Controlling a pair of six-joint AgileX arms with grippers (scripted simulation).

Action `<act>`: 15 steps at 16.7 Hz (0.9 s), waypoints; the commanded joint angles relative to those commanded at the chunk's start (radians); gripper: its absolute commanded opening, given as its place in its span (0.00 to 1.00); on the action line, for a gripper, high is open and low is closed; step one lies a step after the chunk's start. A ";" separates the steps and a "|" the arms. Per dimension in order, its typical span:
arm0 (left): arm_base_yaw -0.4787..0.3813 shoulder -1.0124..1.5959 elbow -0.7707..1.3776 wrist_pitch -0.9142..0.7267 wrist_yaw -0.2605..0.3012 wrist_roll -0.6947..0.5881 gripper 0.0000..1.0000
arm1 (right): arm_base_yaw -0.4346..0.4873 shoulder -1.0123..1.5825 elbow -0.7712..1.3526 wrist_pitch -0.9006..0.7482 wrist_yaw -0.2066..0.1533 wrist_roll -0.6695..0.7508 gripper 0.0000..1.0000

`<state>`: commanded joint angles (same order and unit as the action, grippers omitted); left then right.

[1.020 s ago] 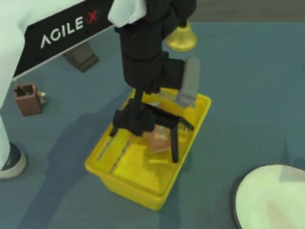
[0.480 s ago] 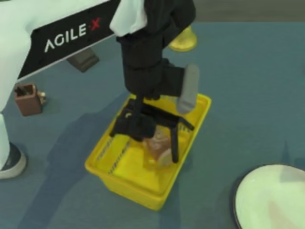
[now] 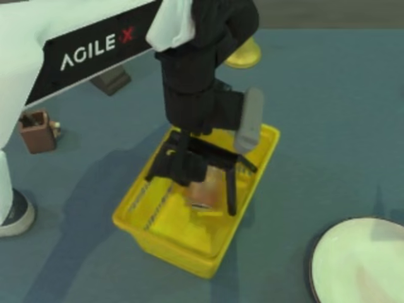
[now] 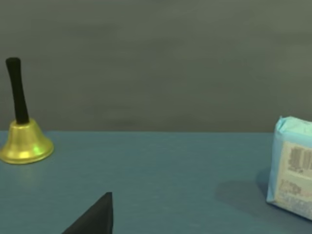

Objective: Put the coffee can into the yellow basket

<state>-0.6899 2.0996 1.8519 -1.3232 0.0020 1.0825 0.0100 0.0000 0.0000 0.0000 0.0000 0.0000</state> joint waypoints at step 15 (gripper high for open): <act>0.000 0.000 0.000 0.000 0.000 0.000 0.00 | 0.000 0.000 0.000 0.000 0.000 0.000 1.00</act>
<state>-0.6899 2.0996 1.8519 -1.3232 0.0020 1.0825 0.0100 0.0000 0.0000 0.0000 0.0000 0.0000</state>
